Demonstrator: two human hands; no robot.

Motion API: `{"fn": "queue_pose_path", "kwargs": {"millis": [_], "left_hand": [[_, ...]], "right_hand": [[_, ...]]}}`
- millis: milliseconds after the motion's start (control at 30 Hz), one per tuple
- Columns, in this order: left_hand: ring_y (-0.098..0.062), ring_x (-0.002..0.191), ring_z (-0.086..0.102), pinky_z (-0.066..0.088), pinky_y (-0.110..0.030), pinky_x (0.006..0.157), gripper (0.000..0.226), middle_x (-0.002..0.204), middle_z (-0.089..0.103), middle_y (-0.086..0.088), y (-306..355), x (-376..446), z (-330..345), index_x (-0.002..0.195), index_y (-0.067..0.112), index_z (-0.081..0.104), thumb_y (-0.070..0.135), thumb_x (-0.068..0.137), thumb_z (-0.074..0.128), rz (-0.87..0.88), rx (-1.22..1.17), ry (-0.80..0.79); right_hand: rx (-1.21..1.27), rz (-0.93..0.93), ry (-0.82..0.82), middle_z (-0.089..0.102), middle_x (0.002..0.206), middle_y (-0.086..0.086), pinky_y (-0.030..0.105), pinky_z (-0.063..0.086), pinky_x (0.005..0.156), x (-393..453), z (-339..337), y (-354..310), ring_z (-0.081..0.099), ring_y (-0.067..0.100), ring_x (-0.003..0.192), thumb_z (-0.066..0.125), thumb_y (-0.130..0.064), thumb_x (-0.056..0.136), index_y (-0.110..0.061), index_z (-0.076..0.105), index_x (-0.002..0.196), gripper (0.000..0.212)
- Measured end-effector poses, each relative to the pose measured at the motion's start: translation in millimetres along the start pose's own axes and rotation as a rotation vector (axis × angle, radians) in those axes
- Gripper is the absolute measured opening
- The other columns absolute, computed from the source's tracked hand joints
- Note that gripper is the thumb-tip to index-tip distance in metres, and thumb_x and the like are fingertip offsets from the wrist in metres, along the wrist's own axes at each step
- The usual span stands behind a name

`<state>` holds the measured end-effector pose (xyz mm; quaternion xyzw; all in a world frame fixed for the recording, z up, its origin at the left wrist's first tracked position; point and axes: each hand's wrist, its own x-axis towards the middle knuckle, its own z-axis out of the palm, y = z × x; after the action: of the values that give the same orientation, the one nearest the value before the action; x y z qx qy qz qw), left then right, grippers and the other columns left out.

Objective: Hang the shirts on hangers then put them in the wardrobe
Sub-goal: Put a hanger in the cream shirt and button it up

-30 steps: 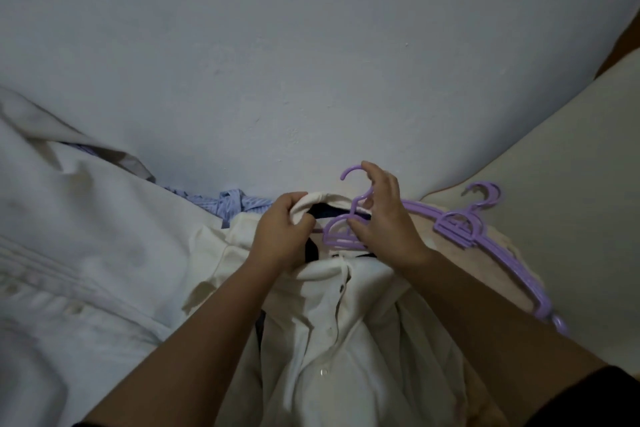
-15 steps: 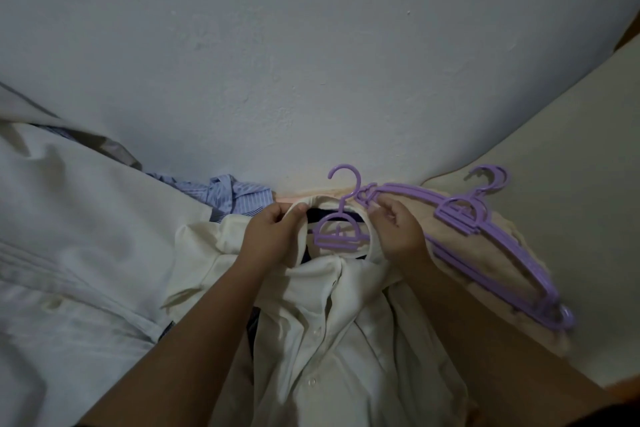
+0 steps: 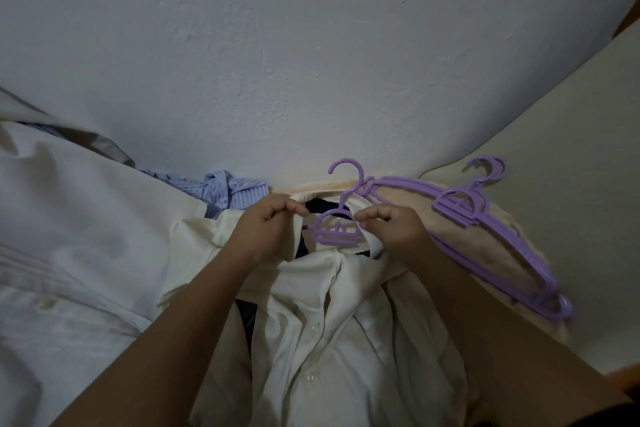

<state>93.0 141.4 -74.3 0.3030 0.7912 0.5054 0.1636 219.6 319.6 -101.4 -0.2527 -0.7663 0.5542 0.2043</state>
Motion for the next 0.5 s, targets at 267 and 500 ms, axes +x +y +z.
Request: {"fn": "queue_pose_path", "kwargs": {"millis": [267,500], "left_hand": [[-0.015,0.087,0.057,0.045,-0.024,0.077,0.035,0.095,0.066,0.012,10,3,-14,0.091,0.031,0.072,0.007,0.095,0.046,-0.082,-0.046,-0.066],[-0.017,0.087,0.059,0.046,-0.027,0.077,0.039,0.098,0.068,0.004,14,6,-16,0.08,0.032,0.077,0.013,0.097,0.047,-0.103,0.123,-0.186]], "right_hand": [[0.079,0.094,-0.02,0.065,0.09,-0.012,0.035,0.047,0.098,-1,-15,-5,0.06,0.015,0.101,0.06,-0.002,0.088,-0.017,0.071,0.091,0.019],[-0.164,-0.122,-0.019,0.061,0.092,0.001,0.028,0.048,0.089,-1,-22,-10,0.058,0.017,0.09,0.052,0.005,0.089,-0.01,0.07,0.081,0.025]]}}
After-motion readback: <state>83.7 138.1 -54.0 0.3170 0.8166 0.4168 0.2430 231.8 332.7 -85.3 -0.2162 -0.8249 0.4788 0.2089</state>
